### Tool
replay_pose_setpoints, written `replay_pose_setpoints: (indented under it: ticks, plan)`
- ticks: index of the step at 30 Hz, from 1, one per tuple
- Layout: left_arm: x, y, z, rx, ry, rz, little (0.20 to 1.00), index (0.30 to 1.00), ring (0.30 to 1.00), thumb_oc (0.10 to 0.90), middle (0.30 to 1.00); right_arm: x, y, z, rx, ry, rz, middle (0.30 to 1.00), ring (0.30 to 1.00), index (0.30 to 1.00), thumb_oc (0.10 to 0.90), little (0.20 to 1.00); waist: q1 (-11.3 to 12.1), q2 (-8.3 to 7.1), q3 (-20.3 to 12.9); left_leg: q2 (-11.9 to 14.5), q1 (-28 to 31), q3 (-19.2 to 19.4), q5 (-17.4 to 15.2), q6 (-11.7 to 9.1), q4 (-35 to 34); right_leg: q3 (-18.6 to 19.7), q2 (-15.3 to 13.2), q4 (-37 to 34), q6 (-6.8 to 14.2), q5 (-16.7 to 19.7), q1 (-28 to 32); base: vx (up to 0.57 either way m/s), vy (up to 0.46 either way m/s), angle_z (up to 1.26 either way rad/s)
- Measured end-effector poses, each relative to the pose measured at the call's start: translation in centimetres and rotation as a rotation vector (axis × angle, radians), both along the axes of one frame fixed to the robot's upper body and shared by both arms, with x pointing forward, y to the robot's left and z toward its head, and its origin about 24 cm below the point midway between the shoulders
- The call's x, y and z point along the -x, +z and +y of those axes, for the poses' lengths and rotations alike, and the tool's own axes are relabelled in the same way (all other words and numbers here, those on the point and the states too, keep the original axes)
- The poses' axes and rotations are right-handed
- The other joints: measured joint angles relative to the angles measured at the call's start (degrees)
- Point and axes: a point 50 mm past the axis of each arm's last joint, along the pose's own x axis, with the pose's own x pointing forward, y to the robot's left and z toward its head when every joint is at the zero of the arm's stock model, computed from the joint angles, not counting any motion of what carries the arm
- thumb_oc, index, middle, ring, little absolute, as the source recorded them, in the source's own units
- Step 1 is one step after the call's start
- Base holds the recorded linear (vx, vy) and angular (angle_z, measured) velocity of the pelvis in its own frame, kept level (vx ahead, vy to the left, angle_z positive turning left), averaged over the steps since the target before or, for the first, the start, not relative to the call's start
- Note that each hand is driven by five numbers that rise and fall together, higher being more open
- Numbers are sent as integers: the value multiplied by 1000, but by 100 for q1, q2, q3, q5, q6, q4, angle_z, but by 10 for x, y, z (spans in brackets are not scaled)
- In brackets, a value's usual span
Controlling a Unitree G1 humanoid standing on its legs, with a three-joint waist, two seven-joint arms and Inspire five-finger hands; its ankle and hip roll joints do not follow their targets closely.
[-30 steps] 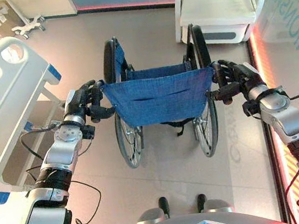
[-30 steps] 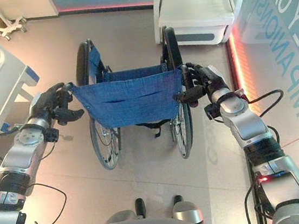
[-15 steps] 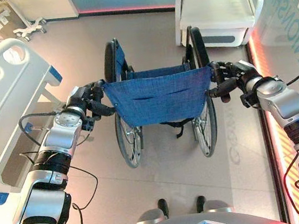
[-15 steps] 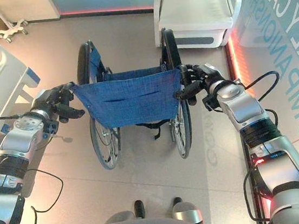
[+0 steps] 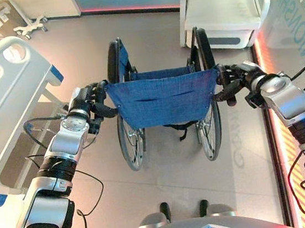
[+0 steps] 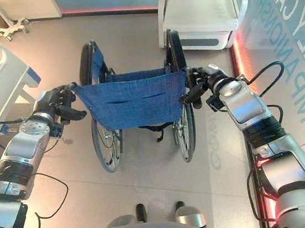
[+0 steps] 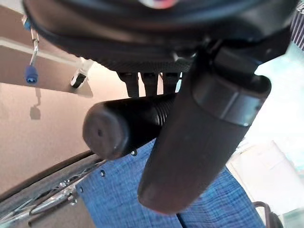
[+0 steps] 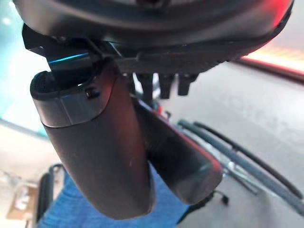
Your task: Push the wheelchair next to the bed
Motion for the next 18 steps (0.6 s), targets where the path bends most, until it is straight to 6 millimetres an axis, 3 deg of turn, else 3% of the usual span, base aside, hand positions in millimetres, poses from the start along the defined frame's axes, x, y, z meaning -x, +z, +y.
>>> replay_pose_setpoints:
  ticks: [7,18]
  plan:
    - [-4,-1,-2,-43,-22,97,900,900,900,800,900,-1,-13,-2,-58,-18,94,900,900,900,800,900,18,-118,-148,-1,3,-15,3,-3,0,-17,-2,0,0,0,10,0,0,0]
    - [-13,1,2,-8,-39,232,900,900,900,800,900,-10,-23,-4,-153,-44,238,900,900,900,800,900,16,-46,-214,11,18,-60,18,-23,1,-46,7,-1,-11,-6,69,1,1,1]
